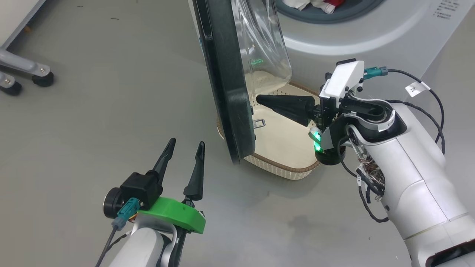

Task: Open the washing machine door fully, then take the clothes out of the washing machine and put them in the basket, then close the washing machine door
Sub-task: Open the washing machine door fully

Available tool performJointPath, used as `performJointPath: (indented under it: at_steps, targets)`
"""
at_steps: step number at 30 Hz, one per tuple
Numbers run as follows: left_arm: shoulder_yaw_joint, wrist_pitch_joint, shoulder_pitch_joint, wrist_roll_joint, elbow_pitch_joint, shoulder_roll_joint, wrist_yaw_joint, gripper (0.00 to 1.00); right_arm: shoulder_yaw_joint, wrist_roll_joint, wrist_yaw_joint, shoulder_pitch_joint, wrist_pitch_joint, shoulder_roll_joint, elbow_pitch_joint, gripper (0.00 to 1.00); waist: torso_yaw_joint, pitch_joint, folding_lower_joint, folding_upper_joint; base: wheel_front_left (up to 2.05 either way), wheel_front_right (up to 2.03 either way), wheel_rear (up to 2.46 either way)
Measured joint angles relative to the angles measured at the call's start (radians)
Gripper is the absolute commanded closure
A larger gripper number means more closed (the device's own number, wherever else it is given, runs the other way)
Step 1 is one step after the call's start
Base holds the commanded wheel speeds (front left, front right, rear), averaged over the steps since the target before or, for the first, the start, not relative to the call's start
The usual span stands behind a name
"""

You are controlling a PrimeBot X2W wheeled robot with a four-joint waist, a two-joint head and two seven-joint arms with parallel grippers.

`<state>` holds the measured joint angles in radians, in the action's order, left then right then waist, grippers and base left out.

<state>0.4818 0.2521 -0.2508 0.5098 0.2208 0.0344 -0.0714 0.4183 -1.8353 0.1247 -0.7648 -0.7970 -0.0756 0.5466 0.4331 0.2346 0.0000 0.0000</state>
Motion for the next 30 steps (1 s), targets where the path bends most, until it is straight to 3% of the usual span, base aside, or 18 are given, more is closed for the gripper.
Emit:
performJointPath:
  at_steps: [4, 6, 7, 8, 9, 10, 11, 16, 30]
  targets:
    - [-0.022, 0.000, 0.001, -0.005, 0.003, 0.000, -0.003, 0.00, -0.005, 0.049, -0.035, 0.024, 0.048, -0.035, -0.011, 1.00, -0.015, -0.018, 0.0000, 0.0000, 0.00, 0.00, 0.00]
    - [-0.036, 0.000, 0.006, -0.010, 0.008, 0.000, -0.003, 0.00, -0.011, 0.103, -0.077, 0.045, 0.102, -0.077, -0.022, 1.00, -0.029, -0.035, 0.0000, 0.0000, 0.00, 0.00, 0.00]
    - [-0.036, 0.000, 0.006, -0.010, 0.008, 0.000, -0.003, 0.00, -0.011, 0.103, -0.077, 0.045, 0.102, -0.077, -0.022, 1.00, -0.029, -0.035, 0.0000, 0.0000, 0.00, 0.00, 0.00]
    - [-0.057, 0.000, 0.014, -0.020, 0.012, 0.000, -0.004, 0.00, -0.010, 0.146, -0.112, 0.059, 0.142, -0.100, -0.035, 1.00, -0.040, -0.047, 0.0000, 0.0000, 0.00, 0.00, 0.00]
    - [-0.057, 0.000, 0.014, -0.020, 0.012, 0.000, -0.004, 0.00, -0.010, 0.146, -0.112, 0.059, 0.142, -0.100, -0.035, 1.00, -0.040, -0.047, 0.0000, 0.0000, 0.00, 0.00, 0.00]
    - [-0.079, 0.000, 0.022, -0.030, 0.013, 0.000, -0.004, 0.00, -0.005, 0.202, -0.147, 0.071, 0.186, -0.125, -0.051, 1.00, -0.054, -0.057, 0.0000, 0.0000, 0.00, 0.00, 0.00]
    - [-0.079, 0.000, 0.022, -0.030, 0.013, 0.000, -0.004, 0.00, -0.005, 0.202, -0.147, 0.071, 0.186, -0.125, -0.051, 1.00, -0.054, -0.057, 0.0000, 0.0000, 0.00, 0.00, 0.00]
    - [-0.120, 0.000, 0.028, -0.052, 0.019, 0.000, -0.004, 0.00, 0.036, 0.404, -0.234, 0.116, 0.324, -0.237, -0.092, 1.00, -0.088, -0.087, 0.0000, 0.0000, 0.00, 0.00, 0.00]
    - [-0.210, 0.000, 0.082, -0.072, 0.023, 0.005, -0.002, 0.00, 0.089, 0.777, -0.238, 0.277, 0.718, -0.354, -0.249, 1.00, -0.184, -0.157, 0.0000, 0.0000, 0.00, 0.00, 0.00]
